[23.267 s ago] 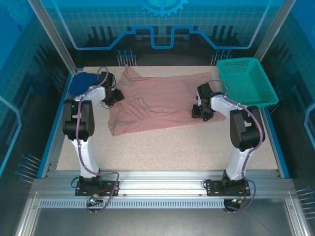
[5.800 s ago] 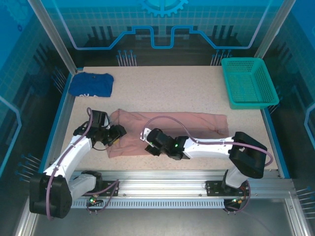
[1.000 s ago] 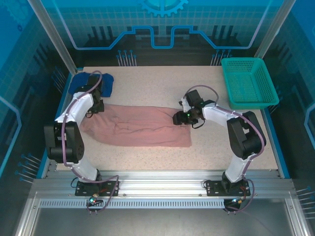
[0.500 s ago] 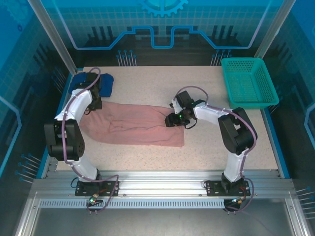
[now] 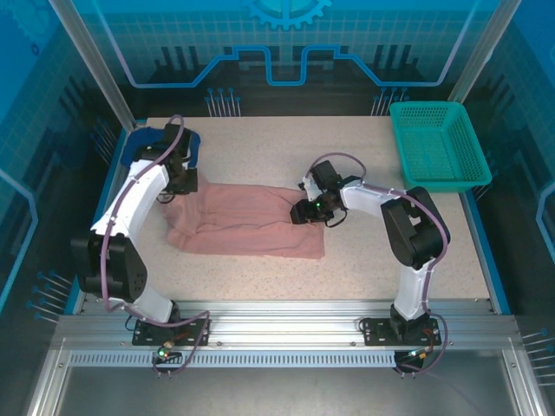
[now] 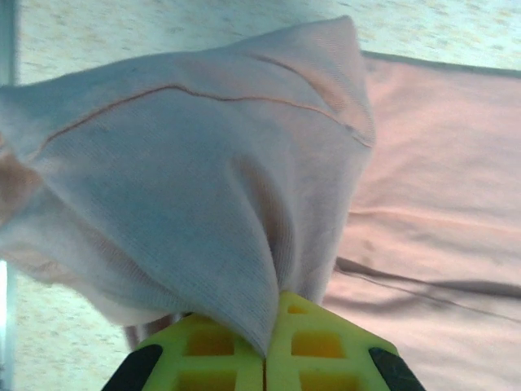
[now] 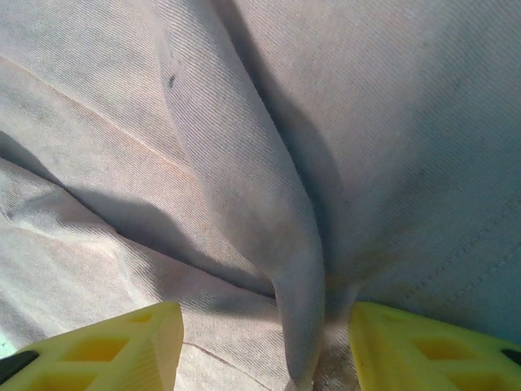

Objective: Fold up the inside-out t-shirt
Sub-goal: Adjust the T-shirt at the center of the table.

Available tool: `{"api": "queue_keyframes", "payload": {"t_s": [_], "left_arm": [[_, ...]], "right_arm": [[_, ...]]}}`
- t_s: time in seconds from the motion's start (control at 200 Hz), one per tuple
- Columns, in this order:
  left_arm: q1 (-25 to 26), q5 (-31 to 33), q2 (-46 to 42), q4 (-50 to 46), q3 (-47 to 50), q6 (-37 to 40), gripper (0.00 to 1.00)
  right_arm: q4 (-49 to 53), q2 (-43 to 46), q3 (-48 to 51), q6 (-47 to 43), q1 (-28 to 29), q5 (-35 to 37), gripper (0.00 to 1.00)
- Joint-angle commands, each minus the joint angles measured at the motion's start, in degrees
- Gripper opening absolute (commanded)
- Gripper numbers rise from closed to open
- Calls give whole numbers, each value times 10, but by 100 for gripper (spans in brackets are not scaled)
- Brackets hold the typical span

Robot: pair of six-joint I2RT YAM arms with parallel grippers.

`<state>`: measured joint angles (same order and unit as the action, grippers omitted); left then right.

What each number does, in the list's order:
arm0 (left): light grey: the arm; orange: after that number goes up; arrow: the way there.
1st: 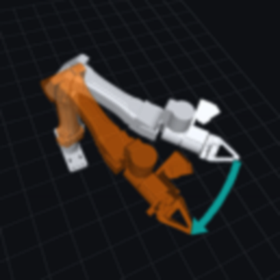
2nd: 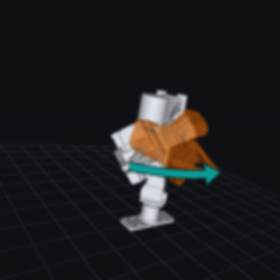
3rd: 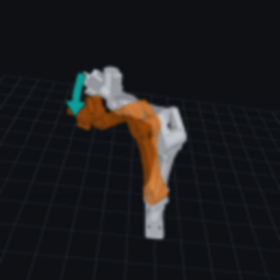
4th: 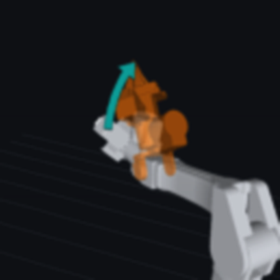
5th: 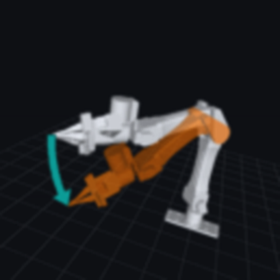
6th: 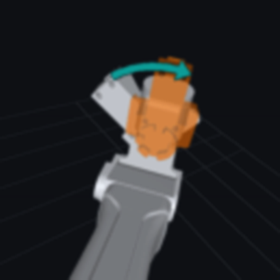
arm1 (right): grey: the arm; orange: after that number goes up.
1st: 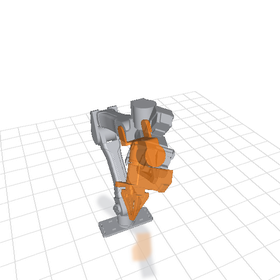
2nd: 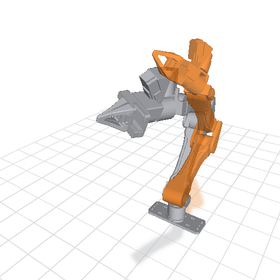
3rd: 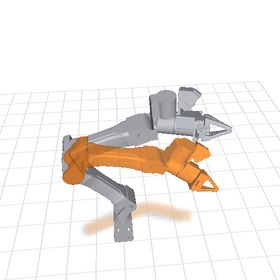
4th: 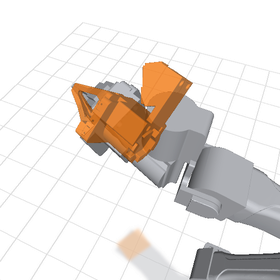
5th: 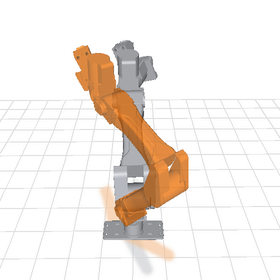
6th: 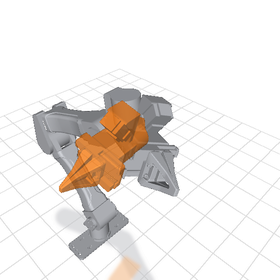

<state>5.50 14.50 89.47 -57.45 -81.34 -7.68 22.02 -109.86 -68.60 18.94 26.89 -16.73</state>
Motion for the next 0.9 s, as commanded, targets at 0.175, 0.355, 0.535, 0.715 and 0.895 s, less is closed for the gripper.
{"api": "queue_keyframes", "payload": {"t_s": [0.175,0.355,0.535,0.715,0.895], "left_arm": [[100,-118,-40,-48,-33,-101,0],[142,-152,-27,-31,-43,-147,0],[169,-171,-1,-20,-70,-175,0],[185,-193,15,2,-80,-197,0],[205,-202,39,17,-85,-205,0]], "right_arm": [[0,-23,-5,-19,-10,-31,58],[-6,-18,-7,-19,-11,-39,59],[-8,-20,-7,-20,-11,-47,59],[-11,-19,-2,-20,-11,-50,59],[-14,-10,1,-18,-15,-54,59]]}}
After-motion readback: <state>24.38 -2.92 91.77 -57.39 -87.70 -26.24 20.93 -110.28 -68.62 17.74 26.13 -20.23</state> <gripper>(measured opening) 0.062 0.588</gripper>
